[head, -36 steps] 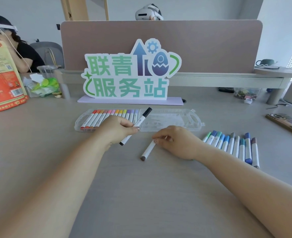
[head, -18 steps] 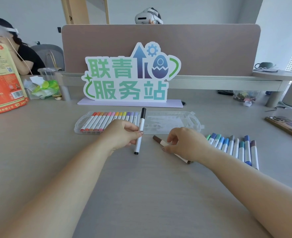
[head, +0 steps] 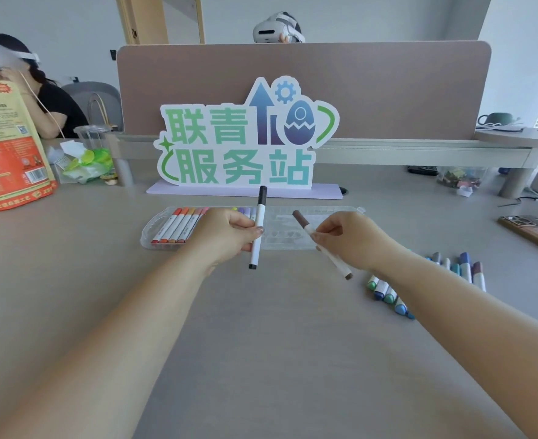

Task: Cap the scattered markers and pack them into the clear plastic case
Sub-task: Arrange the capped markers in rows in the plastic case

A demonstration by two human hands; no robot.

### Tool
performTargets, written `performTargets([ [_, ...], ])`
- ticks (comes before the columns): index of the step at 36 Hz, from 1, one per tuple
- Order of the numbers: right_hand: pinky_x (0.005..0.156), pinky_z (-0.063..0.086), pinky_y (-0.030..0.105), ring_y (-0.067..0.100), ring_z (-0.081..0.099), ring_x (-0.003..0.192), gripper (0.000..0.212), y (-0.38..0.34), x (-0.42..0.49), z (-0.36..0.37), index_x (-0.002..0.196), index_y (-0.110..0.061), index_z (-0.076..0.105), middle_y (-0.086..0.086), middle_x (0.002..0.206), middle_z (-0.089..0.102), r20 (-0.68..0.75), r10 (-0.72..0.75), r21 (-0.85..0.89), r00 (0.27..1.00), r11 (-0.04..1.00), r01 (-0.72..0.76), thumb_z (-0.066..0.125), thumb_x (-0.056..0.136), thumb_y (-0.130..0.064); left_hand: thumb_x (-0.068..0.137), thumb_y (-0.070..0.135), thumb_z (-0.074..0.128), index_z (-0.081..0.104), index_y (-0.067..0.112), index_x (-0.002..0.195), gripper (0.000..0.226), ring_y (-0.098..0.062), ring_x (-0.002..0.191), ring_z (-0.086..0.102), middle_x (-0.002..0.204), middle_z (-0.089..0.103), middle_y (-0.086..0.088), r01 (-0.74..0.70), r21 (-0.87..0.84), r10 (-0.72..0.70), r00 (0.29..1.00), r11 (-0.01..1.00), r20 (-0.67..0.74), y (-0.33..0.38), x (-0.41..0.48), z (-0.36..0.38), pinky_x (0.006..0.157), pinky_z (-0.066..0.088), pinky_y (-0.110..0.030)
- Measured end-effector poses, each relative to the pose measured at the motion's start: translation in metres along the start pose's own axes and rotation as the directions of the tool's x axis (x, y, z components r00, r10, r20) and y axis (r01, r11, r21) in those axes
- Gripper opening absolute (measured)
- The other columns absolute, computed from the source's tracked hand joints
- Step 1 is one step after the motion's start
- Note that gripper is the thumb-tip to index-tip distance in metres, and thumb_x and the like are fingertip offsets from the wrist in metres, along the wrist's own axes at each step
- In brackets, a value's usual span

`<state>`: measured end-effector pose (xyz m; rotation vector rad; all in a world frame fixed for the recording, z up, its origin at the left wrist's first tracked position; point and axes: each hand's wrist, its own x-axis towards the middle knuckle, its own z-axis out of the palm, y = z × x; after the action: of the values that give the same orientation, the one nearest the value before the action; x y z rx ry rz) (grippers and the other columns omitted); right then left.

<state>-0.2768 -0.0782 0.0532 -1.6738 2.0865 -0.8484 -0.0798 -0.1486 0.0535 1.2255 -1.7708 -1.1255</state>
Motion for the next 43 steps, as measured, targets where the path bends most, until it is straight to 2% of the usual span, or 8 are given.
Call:
performTargets([
  [6,0.064,0.04,0.026,0.018,0.054,0.075,0.024,-0.009,0.037,-0.003,0.086,-0.008,0.07,0.013,0.098,0.071,0.034,0.102,0.171,0.994,0.98,-0.107,0.056,0.092,-0.026,0.077,0.022,0.079,0.063,0.017,0.08,0.017,-0.013,0.07,0.064,0.089,0.066,0.002,0.033,0.08,-0.026,0.996,0.996,-0.085,0.002,0.034,0.0,0.054,0.05,-0.021],
  [10,0.067,0.045,0.023,0.014,0.056,0.07,0.02,-0.013,0.061,0.002,0.088,-0.008,0.072,0.009,0.092,0.073,0.036,0.132,0.252,0.991,0.958,-0.137,0.061,0.09,-0.025,0.074,0.034,0.079,0.063,0.021,0.073,0.021,-0.019,0.081,0.069,0.081,0.069,0.003,0.038,0.254,-0.009,0.993,0.967,-0.115,0.002,0.057,0.006,0.079,0.056,-0.035],
  [14,0.076,0.053,0.031,0.016,0.057,0.07,0.02,-0.017,0.079,0.014,0.09,-0.006,0.071,0.01,0.088,0.073,0.038,0.159,0.316,0.987,0.935,-0.163,0.065,0.088,-0.024,0.074,0.04,0.077,0.068,0.02,0.075,0.022,-0.018,0.078,0.065,0.077,0.07,0.003,0.028,0.421,0.02,0.994,0.907,-0.11,0.004,0.071,0.014,0.067,0.048,-0.025],
  [20,0.05,0.038,0.02,0.017,0.055,0.069,0.016,-0.011,0.086,0.027,0.089,-0.013,0.064,0.01,0.092,0.071,0.005,0.141,0.261,0.99,0.956,-0.137,0.065,0.087,-0.028,0.078,0.037,0.072,0.069,0.013,0.077,0.024,-0.017,0.055,0.058,0.071,0.069,-0.002,-0.003,0.599,0.093,0.989,0.8,-0.119,-0.005,0.077,0.027,0.059,0.048,-0.026],
  [26,0.05,0.036,0.02,0.016,0.057,0.069,0.015,-0.008,0.083,0.027,0.088,-0.016,0.061,0.008,0.088,0.07,0.003,0.123,0.232,0.992,0.965,-0.12,0.064,0.088,-0.03,0.083,0.048,0.064,0.062,0.023,0.094,0.027,-0.016,0.088,0.06,0.096,0.065,0.01,-0.055,0.594,0.167,0.976,0.803,-0.136,-0.017,0.079,0.026,0.071,0.047,-0.029],
  [29,0.048,0.034,0.019,0.014,0.056,0.066,0.018,-0.006,0.082,0.028,0.093,-0.012,0.063,0.006,0.082,0.068,0.003,0.122,0.233,0.993,0.965,-0.119,0.064,0.089,-0.029,0.087,0.049,0.059,0.062,0.031,0.103,0.025,-0.012,0.094,0.057,0.108,0.062,0.014,-0.125,0.606,0.212,0.975,0.786,-0.074,-0.02,0.079,0.014,0.073,0.042,-0.026],
  [35,0.05,0.033,0.019,0.014,0.058,0.067,0.019,-0.005,0.084,0.029,0.094,-0.012,0.062,0.006,0.081,0.07,-0.006,0.135,0.255,0.991,0.958,-0.129,0.065,0.088,-0.029,0.096,0.048,0.043,0.046,0.036,0.137,0.044,-0.015,0.139,0.028,0.151,0.031,0.015,-0.321,0.688,0.157,0.944,0.651,0.292,-0.03,0.073,0.003,0.112,0.025,-0.035],
  [43,0.053,0.037,0.021,0.01,0.058,0.06,0.021,-0.004,0.084,0.032,0.094,-0.013,0.063,0.001,0.071,0.067,-0.037,0.131,0.237,0.991,0.964,-0.119,0.066,0.087,-0.032,0.094,0.054,0.037,0.043,0.043,0.135,0.043,-0.016,0.136,0.027,0.147,0.036,0.022,-0.32,0.756,0.208,0.947,0.571,0.243,-0.041,0.069,0.007,0.11,0.025,-0.037],
])
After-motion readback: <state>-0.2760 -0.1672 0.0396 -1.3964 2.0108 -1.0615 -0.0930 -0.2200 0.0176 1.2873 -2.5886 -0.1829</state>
